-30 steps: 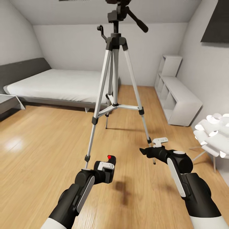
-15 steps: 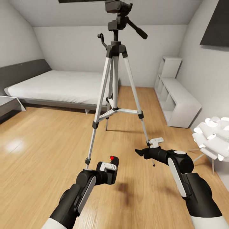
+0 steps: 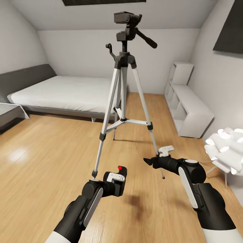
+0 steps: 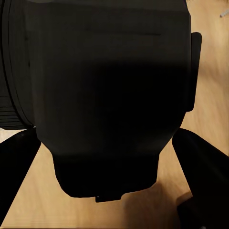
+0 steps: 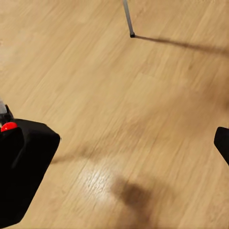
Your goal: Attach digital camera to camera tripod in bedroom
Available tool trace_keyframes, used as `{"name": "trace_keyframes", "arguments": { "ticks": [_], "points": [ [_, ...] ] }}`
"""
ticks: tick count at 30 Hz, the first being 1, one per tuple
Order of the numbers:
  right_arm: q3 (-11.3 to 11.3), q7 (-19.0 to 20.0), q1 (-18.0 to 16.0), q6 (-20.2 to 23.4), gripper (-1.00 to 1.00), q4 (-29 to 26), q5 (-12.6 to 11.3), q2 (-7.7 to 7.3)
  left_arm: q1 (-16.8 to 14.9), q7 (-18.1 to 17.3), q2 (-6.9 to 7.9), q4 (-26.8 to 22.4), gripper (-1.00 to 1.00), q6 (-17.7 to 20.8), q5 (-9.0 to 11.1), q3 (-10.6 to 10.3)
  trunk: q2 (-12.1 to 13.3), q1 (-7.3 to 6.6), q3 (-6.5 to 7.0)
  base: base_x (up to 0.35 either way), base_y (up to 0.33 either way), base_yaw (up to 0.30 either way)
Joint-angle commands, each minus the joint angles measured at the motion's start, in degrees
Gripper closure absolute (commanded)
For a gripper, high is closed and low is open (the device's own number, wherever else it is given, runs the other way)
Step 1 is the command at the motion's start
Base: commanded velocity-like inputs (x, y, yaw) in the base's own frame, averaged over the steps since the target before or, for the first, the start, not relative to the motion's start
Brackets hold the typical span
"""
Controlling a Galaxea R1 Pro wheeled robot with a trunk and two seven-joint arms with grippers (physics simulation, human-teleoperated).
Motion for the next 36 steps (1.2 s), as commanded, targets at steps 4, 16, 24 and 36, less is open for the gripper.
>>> {"name": "trace_keyframes", "arguments": {
  "ticks": [4,16,24,36],
  "points": [
    [0.01,-0.16,-0.04,0.19,-1.00,-0.05,-0.36,-0.05,-0.04,0.08,-0.01,0.07,1.00,0.27,0.30,0.00,1.60,-0.89,0.73,0.000,0.000,0.216],
    [0.00,-0.15,0.00,-0.27,-1.00,-0.05,-0.35,-0.05,-0.04,0.15,-0.10,0.19,1.00,0.27,0.36,-0.01,6.41,-3.53,2.92,0.000,0.000,0.266],
    [0.00,-0.15,0.03,-0.34,-1.00,-0.05,-0.35,-0.05,-0.04,0.18,-0.15,0.10,1.00,0.27,0.28,-0.05,8.02,-4.41,3.64,0.000,0.000,0.289],
    [0.00,-0.15,0.03,-0.35,-1.00,-0.05,-0.34,-0.05,-0.04,0.40,-0.24,-0.14,1.00,0.19,0.20,-0.33,8.02,-4.41,3.64,0.000,-0.096,0.287]
  ]
}}
